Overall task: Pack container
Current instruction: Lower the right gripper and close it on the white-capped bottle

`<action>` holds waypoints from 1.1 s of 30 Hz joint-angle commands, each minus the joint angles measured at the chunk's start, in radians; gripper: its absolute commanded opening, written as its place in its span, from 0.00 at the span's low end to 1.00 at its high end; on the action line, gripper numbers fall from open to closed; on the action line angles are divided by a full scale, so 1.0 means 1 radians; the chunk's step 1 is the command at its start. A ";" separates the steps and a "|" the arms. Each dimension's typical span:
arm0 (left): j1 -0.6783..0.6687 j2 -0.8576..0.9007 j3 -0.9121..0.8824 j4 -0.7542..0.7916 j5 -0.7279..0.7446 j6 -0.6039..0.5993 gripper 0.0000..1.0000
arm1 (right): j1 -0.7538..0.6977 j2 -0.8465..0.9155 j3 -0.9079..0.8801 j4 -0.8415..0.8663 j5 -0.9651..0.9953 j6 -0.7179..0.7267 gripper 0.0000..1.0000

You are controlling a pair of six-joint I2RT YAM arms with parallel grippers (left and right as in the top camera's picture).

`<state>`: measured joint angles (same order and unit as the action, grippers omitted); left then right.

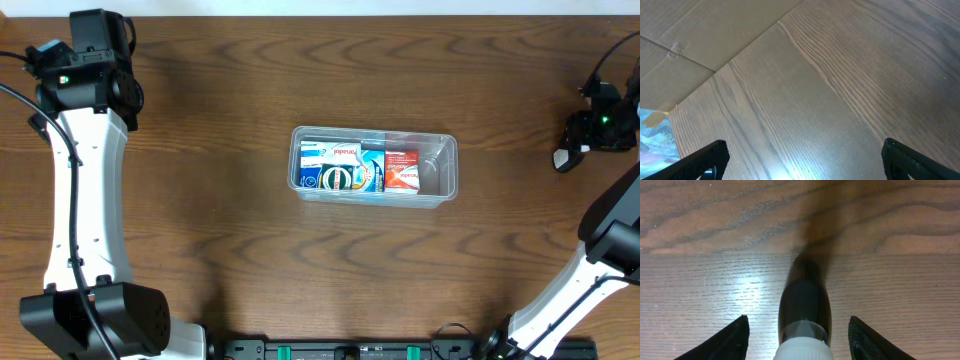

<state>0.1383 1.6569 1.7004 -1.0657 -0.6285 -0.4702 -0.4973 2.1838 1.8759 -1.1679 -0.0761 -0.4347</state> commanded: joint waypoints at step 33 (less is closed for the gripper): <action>0.002 0.001 -0.001 0.000 -0.011 0.005 0.98 | 0.023 -0.015 -0.003 0.034 -0.047 0.221 0.22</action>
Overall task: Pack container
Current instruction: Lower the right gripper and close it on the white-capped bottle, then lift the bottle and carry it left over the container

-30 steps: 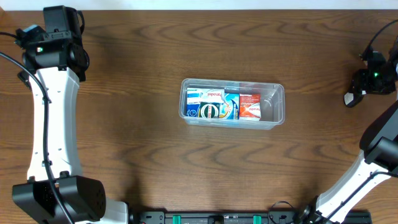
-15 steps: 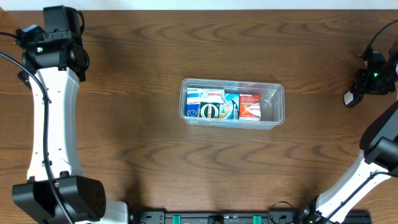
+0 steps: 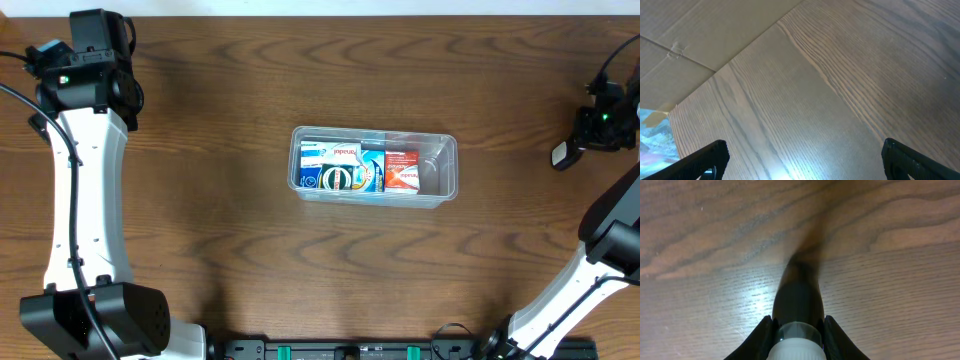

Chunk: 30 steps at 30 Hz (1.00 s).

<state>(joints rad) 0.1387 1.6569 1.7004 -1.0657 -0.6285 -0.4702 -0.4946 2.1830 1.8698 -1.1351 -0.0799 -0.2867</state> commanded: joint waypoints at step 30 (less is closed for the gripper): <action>0.002 0.001 -0.001 0.000 -0.011 0.005 0.98 | 0.619 -0.376 0.142 -0.231 -0.053 0.281 0.21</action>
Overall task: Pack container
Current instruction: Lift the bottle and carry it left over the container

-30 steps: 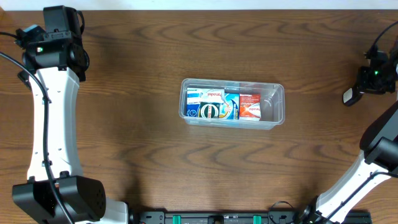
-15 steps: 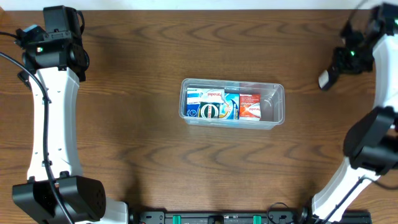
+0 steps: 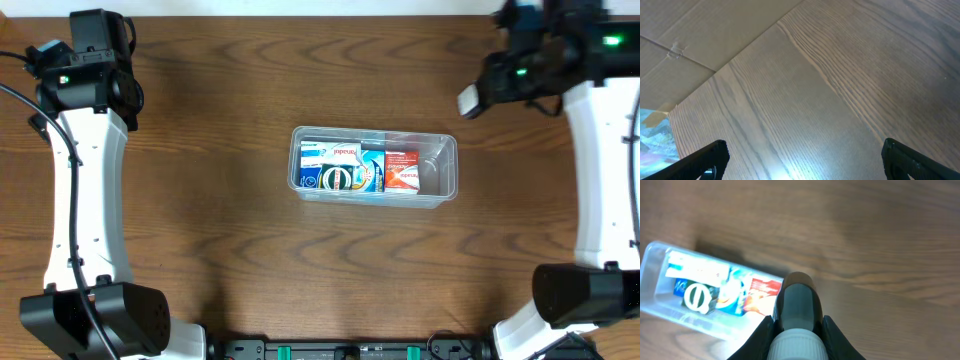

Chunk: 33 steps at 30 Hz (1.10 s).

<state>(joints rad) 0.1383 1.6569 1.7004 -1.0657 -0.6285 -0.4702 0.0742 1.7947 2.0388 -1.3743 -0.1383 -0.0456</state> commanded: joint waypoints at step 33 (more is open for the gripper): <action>0.003 0.001 -0.001 0.000 -0.011 0.005 0.98 | 0.235 0.012 -0.555 0.328 0.265 0.319 0.19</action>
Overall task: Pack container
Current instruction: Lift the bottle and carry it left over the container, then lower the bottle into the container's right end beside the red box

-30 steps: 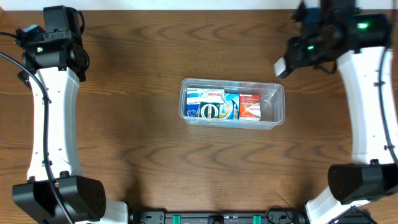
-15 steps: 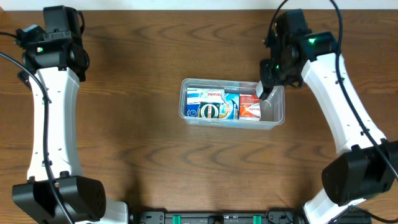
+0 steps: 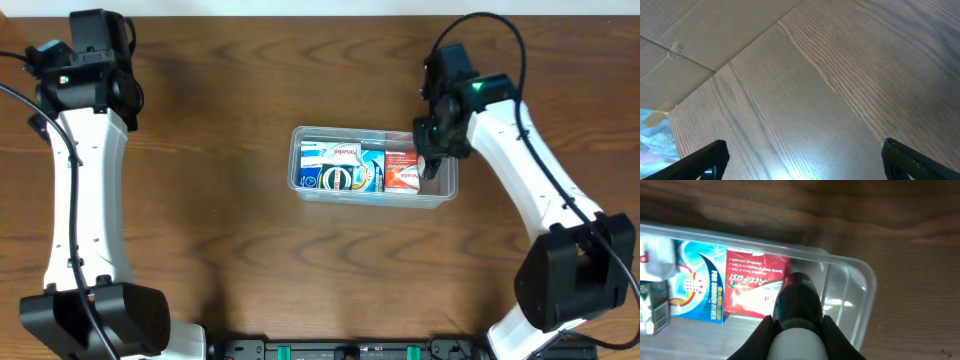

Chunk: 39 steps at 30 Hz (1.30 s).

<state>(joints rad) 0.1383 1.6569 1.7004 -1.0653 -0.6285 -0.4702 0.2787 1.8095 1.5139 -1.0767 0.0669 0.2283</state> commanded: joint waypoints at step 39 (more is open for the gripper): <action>0.003 0.001 -0.001 0.000 -0.011 0.005 0.98 | 0.014 -0.009 -0.172 0.190 0.177 0.063 0.19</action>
<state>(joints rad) 0.1383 1.6569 1.7004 -1.0657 -0.6285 -0.4702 0.3107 1.8061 1.3373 -0.8886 0.2111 0.2783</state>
